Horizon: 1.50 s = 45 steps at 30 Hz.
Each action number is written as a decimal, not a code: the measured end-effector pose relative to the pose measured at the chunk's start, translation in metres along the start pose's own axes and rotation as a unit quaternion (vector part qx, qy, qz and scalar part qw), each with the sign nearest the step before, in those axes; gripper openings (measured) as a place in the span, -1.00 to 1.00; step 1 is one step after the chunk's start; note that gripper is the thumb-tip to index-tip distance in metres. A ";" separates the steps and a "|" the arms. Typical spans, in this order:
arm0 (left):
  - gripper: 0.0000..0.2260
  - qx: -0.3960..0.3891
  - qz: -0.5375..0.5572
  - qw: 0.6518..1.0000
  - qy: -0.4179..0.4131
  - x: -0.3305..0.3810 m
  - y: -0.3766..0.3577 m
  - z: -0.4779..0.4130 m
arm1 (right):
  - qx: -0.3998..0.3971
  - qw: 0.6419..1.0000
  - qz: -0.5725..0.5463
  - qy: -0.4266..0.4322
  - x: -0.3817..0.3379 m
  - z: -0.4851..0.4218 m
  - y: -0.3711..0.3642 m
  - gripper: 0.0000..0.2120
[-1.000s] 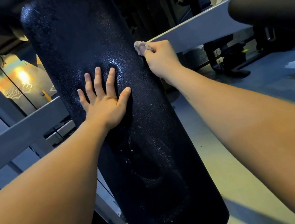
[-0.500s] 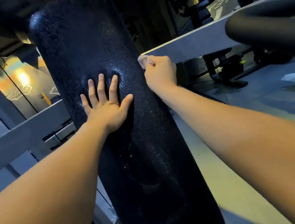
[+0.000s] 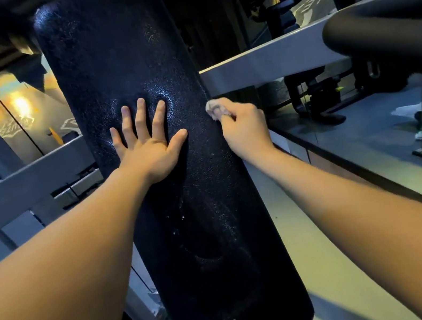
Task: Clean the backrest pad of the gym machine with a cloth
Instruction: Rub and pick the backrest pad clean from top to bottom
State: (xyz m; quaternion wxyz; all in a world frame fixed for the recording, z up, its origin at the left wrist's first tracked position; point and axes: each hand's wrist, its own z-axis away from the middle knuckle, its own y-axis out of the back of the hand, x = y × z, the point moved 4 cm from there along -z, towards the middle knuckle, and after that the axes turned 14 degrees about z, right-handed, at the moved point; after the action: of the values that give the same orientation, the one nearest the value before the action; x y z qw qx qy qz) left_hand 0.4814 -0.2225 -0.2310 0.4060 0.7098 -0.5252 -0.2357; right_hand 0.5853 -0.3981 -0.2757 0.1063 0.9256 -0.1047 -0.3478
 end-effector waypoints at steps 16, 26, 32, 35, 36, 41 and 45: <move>-0.30 0.021 0.001 1.000 -0.013 -0.001 -0.001 0.000 | -0.004 1.000 0.024 -0.015 0.008 0.001 -0.004 -0.76; -0.29 0.021 -0.003 1.000 -0.010 -0.001 -0.003 0.002 | 0.016 0.997 -0.020 -0.070 0.029 0.109 -0.002 -0.69; -0.31 0.025 0.005 1.000 -0.013 0.000 -0.002 0.001 | 0.087 0.991 0.084 0.059 -0.023 -0.008 -0.010 -0.86; -0.34 0.028 0.014 0.999 -0.017 0.000 -0.001 0.001 | 0.111 0.986 0.096 0.082 -0.034 -0.036 -0.012 -0.84; -0.35 0.030 0.017 0.999 -0.019 -0.001 -0.001 0.001 | 0.122 0.983 0.105 0.090 -0.032 -0.031 -0.013 -0.80; -0.36 0.039 0.031 0.998 -0.030 -0.003 -0.001 0.001 | 0.119 0.954 0.162 0.224 -0.006 0.055 -0.016 -0.67; -0.37 0.049 0.032 0.998 -0.038 -0.004 -0.002 0.002 | 0.123 0.939 0.182 0.263 -0.016 0.026 -0.013 -0.77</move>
State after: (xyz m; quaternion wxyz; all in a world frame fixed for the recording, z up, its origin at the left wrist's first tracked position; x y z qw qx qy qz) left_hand 0.4797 -0.2196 -0.2340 0.3577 0.7020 -0.5740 -0.2231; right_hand 0.5572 -0.3841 -0.2886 0.0774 0.9550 -0.2817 -0.0508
